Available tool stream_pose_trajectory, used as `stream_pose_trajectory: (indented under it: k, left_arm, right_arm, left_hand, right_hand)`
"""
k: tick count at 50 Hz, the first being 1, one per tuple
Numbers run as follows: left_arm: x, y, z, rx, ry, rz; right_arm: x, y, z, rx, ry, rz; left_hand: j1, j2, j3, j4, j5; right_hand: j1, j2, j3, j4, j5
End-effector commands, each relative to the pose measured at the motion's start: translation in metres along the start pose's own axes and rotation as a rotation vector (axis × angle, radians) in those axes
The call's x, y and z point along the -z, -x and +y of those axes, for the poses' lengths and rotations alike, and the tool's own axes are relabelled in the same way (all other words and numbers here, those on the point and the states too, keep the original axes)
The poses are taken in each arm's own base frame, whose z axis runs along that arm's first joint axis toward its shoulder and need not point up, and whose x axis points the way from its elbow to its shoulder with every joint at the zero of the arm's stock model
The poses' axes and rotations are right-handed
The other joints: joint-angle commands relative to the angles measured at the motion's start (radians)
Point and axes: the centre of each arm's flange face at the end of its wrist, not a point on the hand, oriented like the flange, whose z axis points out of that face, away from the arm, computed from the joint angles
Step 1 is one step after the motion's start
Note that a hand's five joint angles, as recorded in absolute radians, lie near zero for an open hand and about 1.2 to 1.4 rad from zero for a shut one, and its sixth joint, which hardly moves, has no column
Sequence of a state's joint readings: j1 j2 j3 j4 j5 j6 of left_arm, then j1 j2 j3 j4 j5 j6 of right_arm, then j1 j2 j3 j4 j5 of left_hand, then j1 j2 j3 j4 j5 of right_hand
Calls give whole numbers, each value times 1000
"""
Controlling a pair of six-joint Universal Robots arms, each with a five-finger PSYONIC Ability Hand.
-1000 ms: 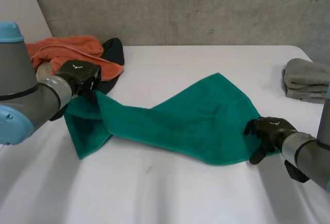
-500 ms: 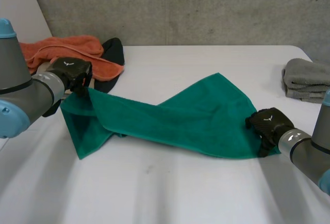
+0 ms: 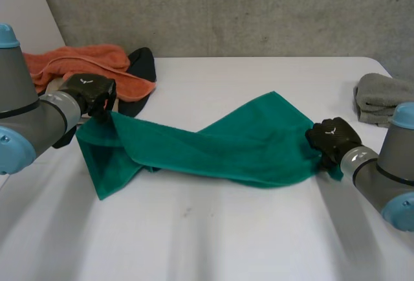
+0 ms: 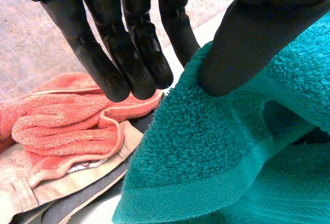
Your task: Fold the laundry.
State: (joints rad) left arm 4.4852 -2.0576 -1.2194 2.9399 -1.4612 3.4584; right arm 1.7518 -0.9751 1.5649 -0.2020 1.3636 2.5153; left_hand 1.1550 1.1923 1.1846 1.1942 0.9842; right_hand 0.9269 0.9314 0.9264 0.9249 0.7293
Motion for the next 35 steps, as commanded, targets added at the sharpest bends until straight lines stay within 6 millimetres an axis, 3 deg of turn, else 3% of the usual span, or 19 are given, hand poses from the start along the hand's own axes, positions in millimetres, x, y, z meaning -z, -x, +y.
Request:
stream_pose_trajectory:
  k: [1, 7, 12, 15, 21, 25, 30, 33, 35]
  left_arm:
    - [2, -2, 0, 2, 5, 12]
    - [14, -6, -4, 16, 16, 42]
    - [38, -13, -13, 32, 23, 113]
    - [54, -17, -13, 37, 67, 149]
    - [68, -25, 1, 24, 192, 215]
    - [65, -34, 22, -39, 299, 277]
    - [41, -41, 41, -141, 356, 309]
    - [31, -44, 32, -158, 316, 305]
    - [23, -47, 10, -163, 234, 288]
  right_arm:
    - [-5, -15, -12, -13, -27, 83]
    - [18, -42, -45, -67, -80, 166]
    - [74, -77, -83, 33, 7, 167]
    - [100, -90, -88, 93, 133, 119]
    - [129, -88, -80, 175, 374, -32]
    - [126, -85, -71, 226, 446, -76]
    - [99, -75, -63, 245, 419, -64]
    - [84, -73, -66, 250, 363, -26]
    - [67, -84, -82, 230, 255, 84]
  left_hand:
    - [241, 204, 212, 202, 238]
    - [241, 204, 212, 202, 238]
    - [241, 204, 212, 202, 238]
    - [241, 204, 212, 202, 238]
    - [241, 204, 212, 202, 238]
    - [241, 204, 212, 202, 238]
    - [241, 204, 212, 202, 238]
    - [241, 204, 212, 202, 238]
    - [241, 204, 212, 202, 238]
  right_hand:
    - [469, 465, 470, 471, 492]
    - [469, 465, 470, 471, 492]
    - [469, 465, 470, 471, 492]
    - [469, 465, 470, 471, 492]
    - [469, 465, 470, 471, 492]
    - [469, 465, 470, 471, 492]
    - [469, 465, 470, 471, 492]
    - [469, 465, 470, 471, 492]
    - [469, 465, 470, 471, 492]
